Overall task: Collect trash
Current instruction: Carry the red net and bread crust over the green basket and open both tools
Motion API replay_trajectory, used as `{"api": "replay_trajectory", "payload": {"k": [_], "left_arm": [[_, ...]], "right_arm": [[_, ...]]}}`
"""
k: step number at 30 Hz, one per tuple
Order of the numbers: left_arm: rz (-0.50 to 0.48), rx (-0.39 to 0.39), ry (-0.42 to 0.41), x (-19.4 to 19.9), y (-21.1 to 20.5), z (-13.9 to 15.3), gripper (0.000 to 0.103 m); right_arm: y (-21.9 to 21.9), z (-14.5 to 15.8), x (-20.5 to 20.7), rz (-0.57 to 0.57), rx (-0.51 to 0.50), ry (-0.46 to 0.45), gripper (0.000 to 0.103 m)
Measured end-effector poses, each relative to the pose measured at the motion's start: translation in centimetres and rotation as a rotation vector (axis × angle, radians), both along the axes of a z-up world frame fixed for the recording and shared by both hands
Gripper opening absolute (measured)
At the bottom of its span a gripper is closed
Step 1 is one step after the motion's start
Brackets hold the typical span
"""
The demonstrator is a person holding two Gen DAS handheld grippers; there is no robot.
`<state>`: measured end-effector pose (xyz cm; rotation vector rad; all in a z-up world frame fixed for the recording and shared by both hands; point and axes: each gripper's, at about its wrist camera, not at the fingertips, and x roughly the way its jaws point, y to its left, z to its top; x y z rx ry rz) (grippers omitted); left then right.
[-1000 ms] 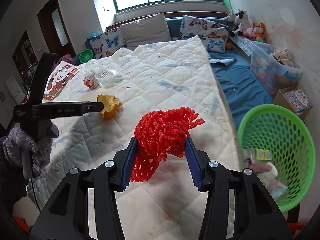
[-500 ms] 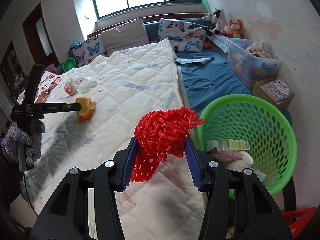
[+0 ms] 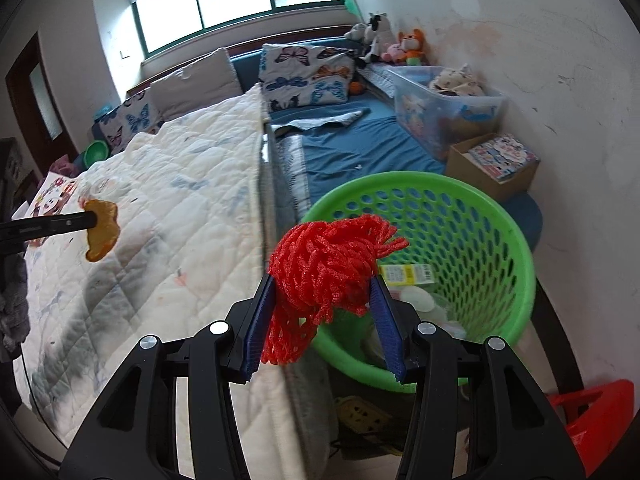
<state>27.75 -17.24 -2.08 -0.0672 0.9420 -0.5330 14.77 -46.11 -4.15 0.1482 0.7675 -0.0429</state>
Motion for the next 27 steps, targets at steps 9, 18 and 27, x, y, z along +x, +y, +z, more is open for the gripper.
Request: {"api": "replay_trajectory", "payload": {"k": [9,18,27], "left_arm": [[-0.101,-0.015,-0.027,-1.4,-5.9,2.2,0.005],[-0.188,-0.001,-0.038,-2.1,-11.8,2.8,0.005],[-0.231,0.004,-0.026,-1.8,-16.3,2.3,0.005]], "right_arm": [[-3.5,-0.1,-0.3,-0.075,-0.024,0.002,0.049],[-5.9,-0.9,-0.1,-0.127,-0.047,0.023,0.050],[-7.1,-1.2,-0.5,-0.146,-0.052,0.022,0.063]]}}
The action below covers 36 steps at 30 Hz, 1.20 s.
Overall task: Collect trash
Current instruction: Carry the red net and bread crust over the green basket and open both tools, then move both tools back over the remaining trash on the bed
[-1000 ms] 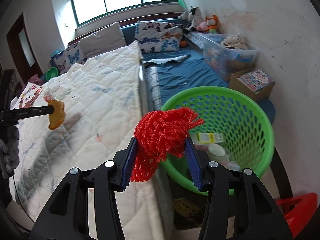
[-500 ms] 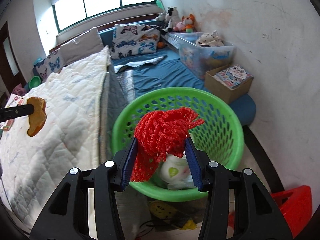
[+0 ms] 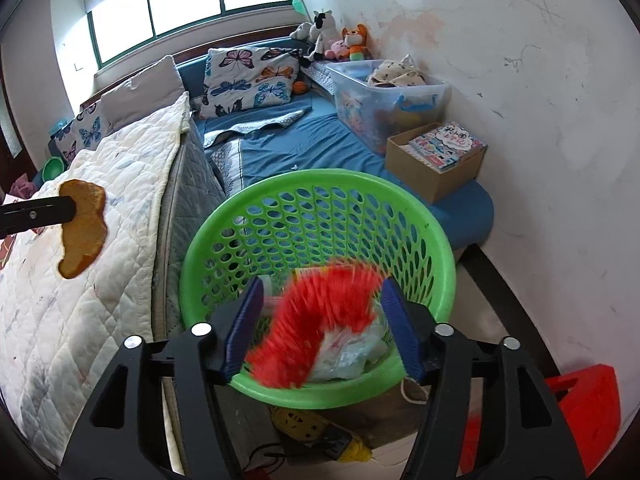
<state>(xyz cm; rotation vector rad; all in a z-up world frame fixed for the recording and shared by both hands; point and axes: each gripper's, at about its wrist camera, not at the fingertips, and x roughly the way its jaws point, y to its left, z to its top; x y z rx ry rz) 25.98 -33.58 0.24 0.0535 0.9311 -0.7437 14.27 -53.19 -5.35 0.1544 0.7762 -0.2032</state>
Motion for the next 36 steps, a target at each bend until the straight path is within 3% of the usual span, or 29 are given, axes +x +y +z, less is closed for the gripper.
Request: {"api": "replay_trajectory", "payload": {"k": [19,24,27,36], "left_arm": [[-0.054,0.016,0.069,0.4,-6.1,-3.0,0.006],[-0.059,0.002,0.072,0.1,-6.2,-3.3,0.018],[-0.057,-0.025,0.067,-0.2,-5.3,-2.9,0.036],[-0.011,-0.021,0.013,-1.3,-0.9,-0.8,0.039]], "right_arm": [[-1.1,-0.3,-2.3,0.010,0.025,-0.018,0.067],[-0.2,-0.2,-2.4,0.029,0.025,-0.019,0.067],[0.3,-0.1,-2.4,0.040,0.024,-0.022,0.067],[3.3,1.5,-2.4,0.098,0.010,-0.047,0.068]]}}
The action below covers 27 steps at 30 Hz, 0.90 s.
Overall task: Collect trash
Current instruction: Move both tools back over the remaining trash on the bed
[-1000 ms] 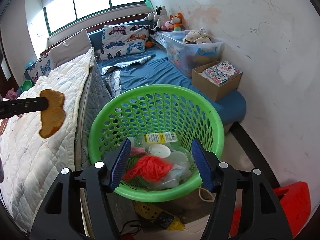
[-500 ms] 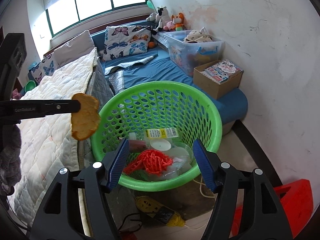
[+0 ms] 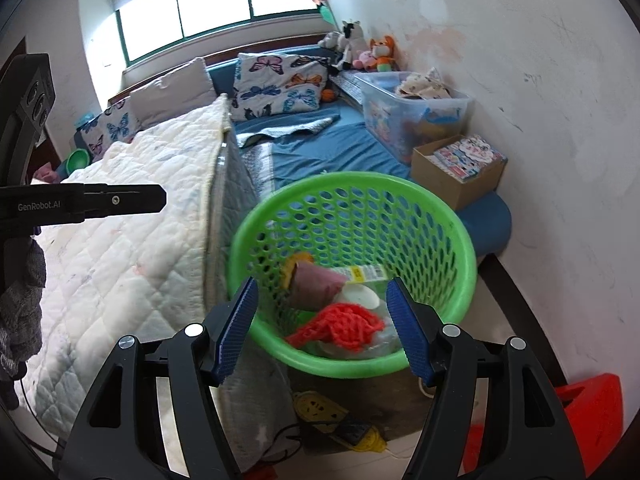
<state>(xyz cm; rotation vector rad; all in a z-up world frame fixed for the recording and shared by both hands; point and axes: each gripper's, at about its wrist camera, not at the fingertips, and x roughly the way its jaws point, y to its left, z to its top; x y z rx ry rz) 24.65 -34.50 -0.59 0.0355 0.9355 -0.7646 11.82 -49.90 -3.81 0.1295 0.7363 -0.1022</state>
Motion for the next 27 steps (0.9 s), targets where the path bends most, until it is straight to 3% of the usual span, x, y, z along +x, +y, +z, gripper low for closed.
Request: {"api": "replay_trajectory", "payload": {"k": [10,17,27], "left_arm": [[0.136,0.053,-0.085,-1.0,9.0,1.4,0.042],[0.287,0.117,-0.130,0.4,16.2,1.9,0.049],[0.486,0.212,-0.157,3.4,27.3,2.3,0.050]], "right_arm": [[5.9,1.9,1.5,0.129,0.007,-0.032,0.070],[9.9,3.5,3.9,0.214,0.018,-0.043,0.070],[16.9,5.2,7.9,0.361,0.009,-0.034,0.070]]}}
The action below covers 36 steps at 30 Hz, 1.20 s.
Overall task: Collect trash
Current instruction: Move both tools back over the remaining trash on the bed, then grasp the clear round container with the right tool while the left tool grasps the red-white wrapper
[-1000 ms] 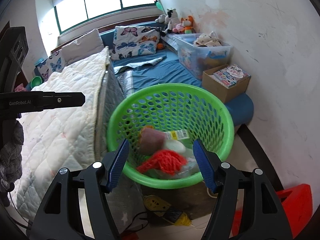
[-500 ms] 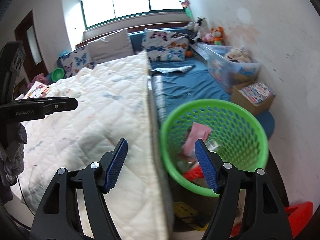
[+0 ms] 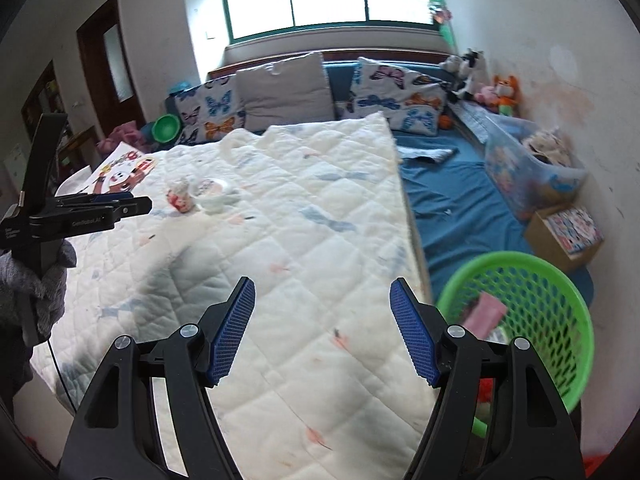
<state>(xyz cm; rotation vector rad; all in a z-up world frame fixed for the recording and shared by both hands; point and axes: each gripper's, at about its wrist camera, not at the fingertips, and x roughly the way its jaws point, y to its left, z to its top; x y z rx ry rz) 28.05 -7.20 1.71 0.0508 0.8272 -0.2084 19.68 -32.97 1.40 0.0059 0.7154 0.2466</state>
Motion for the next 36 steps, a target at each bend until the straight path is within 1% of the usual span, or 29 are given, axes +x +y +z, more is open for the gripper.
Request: {"api": "replay_trajectory", "payload": {"k": [3,6,10,14,19,24,30,36], "left_arm": [[0.034,0.018,-0.003,0.6,2.7,0.5,0.050],[0.059,0.049,-0.027,0.8,4.5,1.3,0.051],[0.092,0.045,-0.028,1.5,6.3,1.4,0.053],[0.116,0.033,-0.009,1.9,7.7,0.7,0.053],[0.144,0.004,0.013,2.4,9.4,-0.5,0.053],[0.154,-0.023,0.028,3.2,10.6,-1.5,0.053],[0.155,-0.050,0.045,4.3,11.3,-2.7,0.053],[0.147,-0.067,0.058,5.4,11.6,-3.4,0.053]], "right_arm": [[2.1,0.6,1.0,0.043,-0.006,-0.007,0.070],[4.1,1.1,2.2,0.080,-0.004,-0.011,0.070],[6.9,1.5,4.4,0.135,0.008,0.001,0.070],[10.0,1.1,6.3,0.191,-0.008,0.013,0.070],[14.2,-0.9,9.2,0.262,-0.040,0.043,0.070],[16.8,-3.3,12.2,0.298,-0.045,0.085,0.070],[18.9,-5.6,15.8,0.318,-0.055,0.115,0.070],[19.6,-6.9,18.6,0.320,-0.065,0.131,0.070]]}}
